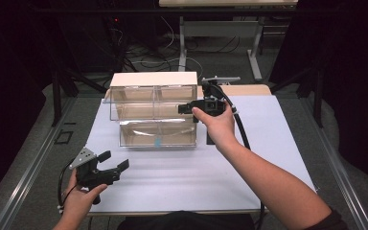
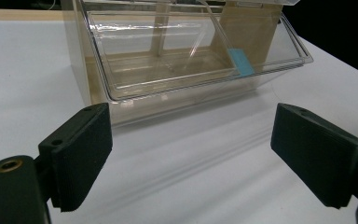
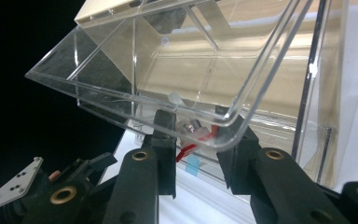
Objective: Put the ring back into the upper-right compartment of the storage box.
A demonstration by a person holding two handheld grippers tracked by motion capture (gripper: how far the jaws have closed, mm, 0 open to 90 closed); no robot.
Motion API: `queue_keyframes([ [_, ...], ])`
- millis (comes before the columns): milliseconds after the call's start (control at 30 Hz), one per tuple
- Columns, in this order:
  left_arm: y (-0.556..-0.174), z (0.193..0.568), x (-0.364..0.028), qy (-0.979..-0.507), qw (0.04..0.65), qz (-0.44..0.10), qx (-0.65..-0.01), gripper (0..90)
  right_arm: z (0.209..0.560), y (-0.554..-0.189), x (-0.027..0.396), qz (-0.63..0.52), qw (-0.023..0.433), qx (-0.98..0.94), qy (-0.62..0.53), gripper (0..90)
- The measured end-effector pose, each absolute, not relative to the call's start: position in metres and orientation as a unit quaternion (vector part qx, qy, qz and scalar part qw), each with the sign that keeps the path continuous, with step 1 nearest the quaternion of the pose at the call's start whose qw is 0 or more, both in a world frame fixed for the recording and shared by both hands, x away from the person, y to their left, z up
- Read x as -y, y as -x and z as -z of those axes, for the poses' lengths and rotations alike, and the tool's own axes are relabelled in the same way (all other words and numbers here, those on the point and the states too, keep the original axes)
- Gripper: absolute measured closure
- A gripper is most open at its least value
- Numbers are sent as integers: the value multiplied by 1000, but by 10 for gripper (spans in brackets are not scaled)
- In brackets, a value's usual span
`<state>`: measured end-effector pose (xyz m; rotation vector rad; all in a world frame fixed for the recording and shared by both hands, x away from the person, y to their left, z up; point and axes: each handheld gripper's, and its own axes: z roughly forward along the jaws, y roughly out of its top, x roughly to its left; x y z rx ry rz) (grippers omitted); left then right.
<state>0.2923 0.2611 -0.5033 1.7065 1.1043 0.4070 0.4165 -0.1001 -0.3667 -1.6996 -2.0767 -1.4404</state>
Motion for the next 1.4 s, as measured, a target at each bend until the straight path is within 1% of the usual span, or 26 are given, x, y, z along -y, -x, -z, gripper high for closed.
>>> queue_keyframes([
  [367, -292, 503, -262, -710, 508, -167, -458, 127, 373, -419, 93, 472, 32, 675, 566, 700],
  [833, -292, 503, -261, -711, 507, -165, -458, 127, 382, -417, 85, 475, -1, 672, 568, 696],
  [1300, -293, 503, -262, -712, 507, -164, -458, 127, 390, -417, 77, 474, -10, 674, 566, 692],
  [1400, -293, 504, -262, -711, 507, -164, -458, 128, 390, -418, 77, 474, -6, 673, 568, 688],
])
